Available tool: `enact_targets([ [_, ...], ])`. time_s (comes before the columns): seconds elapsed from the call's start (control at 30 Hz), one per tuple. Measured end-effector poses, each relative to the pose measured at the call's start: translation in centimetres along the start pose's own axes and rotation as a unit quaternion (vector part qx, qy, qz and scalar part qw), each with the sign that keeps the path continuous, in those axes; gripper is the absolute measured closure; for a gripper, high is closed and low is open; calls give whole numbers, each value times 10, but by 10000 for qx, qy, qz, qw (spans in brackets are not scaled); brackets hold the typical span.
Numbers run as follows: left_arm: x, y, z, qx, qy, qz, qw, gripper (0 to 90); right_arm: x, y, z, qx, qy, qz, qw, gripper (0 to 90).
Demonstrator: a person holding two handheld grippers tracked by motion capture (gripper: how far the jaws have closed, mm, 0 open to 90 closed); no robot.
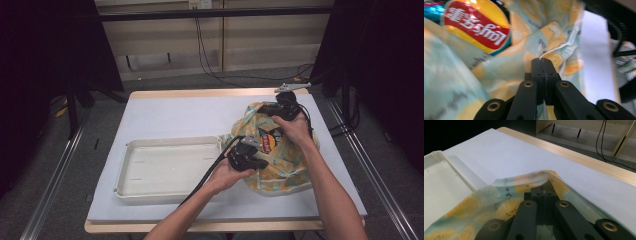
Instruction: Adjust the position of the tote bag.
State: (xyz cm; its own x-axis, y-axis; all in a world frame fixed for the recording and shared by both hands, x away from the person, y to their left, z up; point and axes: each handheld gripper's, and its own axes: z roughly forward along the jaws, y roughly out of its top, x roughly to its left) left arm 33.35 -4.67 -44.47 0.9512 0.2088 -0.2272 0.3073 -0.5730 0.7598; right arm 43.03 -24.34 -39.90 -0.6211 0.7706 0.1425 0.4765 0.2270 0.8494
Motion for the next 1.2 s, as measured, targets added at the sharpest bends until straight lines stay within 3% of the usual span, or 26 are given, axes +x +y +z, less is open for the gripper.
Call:
enact_targets([
  [0.07, -3, 0, -3, 93, -71, 77, 9999, 900, -1, 2, 4, 12, -30, 37, 10000, 900],
  [0.17, -6, -2, -8, -16, -222, 139, 9997, 900, -2, 1, 12, 43, -149, 41, 9999, 900],
  [0.3, -8, -3, -17, -101, -259, 110, 9996, 900, -9, -7, 28, 255, -213, 203, 9992, 814],
  [0.4, -8, -6, -22, -288, -368, 40, 9989, 900, -8, -13, 34, 603, -235, 76, 9979, 675],
  [0.7, -2, -8, -35, -516, -323, -57, 9981, 895, 0, -12, 0, 360, -43, 80, 9993, 351],
  [0.87, -2, -8, -38, -562, -328, -43, 9979, 875, 3, -16, -24, 247, -27, 49, 9997, 303],
  [0.97, -2, -8, -42, -603, -216, -53, 9979, 801, 7, -18, -37, 113, 36, 46, 9999, 321],
  [1.07, 0, -10, -48, -666, -186, -62, 9976, 749, 11, -20, -45, 57, 353, -9, 9994, 542],
  [1.2, 7, -12, -61, -918, -83, -79, 9957, 723, 13, -25, -40, 403, 513, -65, 9978, 652],
])
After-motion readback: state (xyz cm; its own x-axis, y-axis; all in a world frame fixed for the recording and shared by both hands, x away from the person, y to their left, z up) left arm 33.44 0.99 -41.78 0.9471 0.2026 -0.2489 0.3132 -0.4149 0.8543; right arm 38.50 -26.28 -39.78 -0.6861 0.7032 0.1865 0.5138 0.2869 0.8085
